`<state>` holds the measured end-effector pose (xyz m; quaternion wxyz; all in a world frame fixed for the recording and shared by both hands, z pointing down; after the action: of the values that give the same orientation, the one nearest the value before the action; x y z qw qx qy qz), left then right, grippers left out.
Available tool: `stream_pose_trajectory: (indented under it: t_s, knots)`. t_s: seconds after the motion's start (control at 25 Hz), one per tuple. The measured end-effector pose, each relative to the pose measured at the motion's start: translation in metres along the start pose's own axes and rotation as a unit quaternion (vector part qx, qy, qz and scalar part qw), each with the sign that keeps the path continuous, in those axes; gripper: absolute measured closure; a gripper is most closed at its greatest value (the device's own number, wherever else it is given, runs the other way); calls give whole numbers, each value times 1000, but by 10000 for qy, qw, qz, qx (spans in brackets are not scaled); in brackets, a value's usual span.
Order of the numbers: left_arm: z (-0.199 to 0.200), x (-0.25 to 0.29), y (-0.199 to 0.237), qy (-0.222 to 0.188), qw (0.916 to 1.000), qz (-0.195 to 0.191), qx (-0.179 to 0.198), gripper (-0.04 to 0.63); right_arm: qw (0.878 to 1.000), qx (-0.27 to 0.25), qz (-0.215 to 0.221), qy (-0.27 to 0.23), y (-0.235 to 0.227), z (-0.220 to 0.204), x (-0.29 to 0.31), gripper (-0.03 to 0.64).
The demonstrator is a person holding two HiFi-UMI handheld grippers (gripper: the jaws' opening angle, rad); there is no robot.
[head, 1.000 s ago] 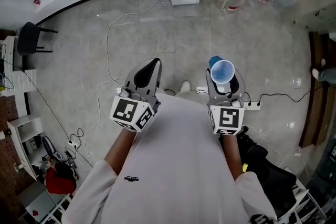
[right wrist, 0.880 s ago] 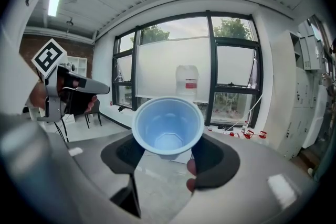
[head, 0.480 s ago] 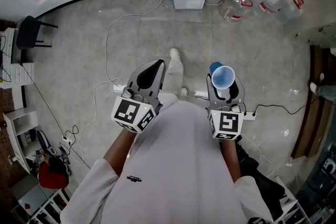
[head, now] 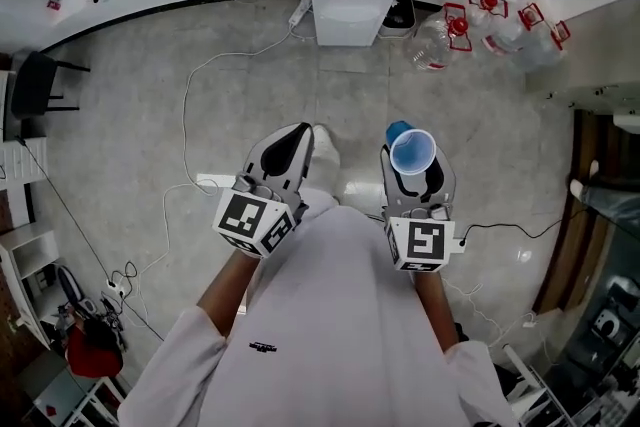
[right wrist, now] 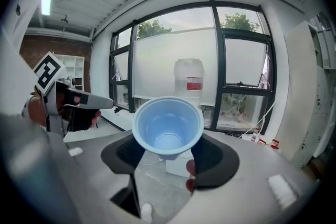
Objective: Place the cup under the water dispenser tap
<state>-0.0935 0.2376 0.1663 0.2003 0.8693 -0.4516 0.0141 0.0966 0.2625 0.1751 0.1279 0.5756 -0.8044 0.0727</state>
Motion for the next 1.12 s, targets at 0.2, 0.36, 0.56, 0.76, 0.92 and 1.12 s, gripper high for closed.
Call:
stream_pose_trajectory:
  t_s: [0.2, 0.36, 0.56, 0.76, 0.92, 1.12]
  knots:
    - [31, 53, 27, -97, 9999, -48, 11, 588, 9999, 79, -110, -54, -27, 27, 59, 336]
    - [52, 87, 47, -148, 9999, -42, -14, 589, 9997, 138, -181, -91, -48, 47, 96, 341]
    - [71, 123, 64, -180, 9998, -59, -26, 589, 9999, 28, -137, -78, -68, 59, 134, 341]
    - [82, 156, 72, -95, 9999, 3, 64, 588, 10000, 23, 10, 2, -88, 62, 166, 341]
    - [79, 178, 75, 93, 9998, 120, 138, 588, 9997, 87, 169, 145, -100, 56, 189, 341]
    - [72, 193, 74, 246, 9991, 333, -1, 589, 9988, 32, 393, 276, -116, 50, 209, 341]
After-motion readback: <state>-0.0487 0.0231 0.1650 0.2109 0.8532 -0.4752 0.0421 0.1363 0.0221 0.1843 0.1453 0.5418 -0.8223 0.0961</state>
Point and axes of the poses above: the fingertips, and each gripper's own axes: x forward along the fingers, y to its left, z out of its top, the point moved 4 cm from there along -x, backward along the fingers, and after that the axes turned 1 degree about -y, right-handed, at the moved point
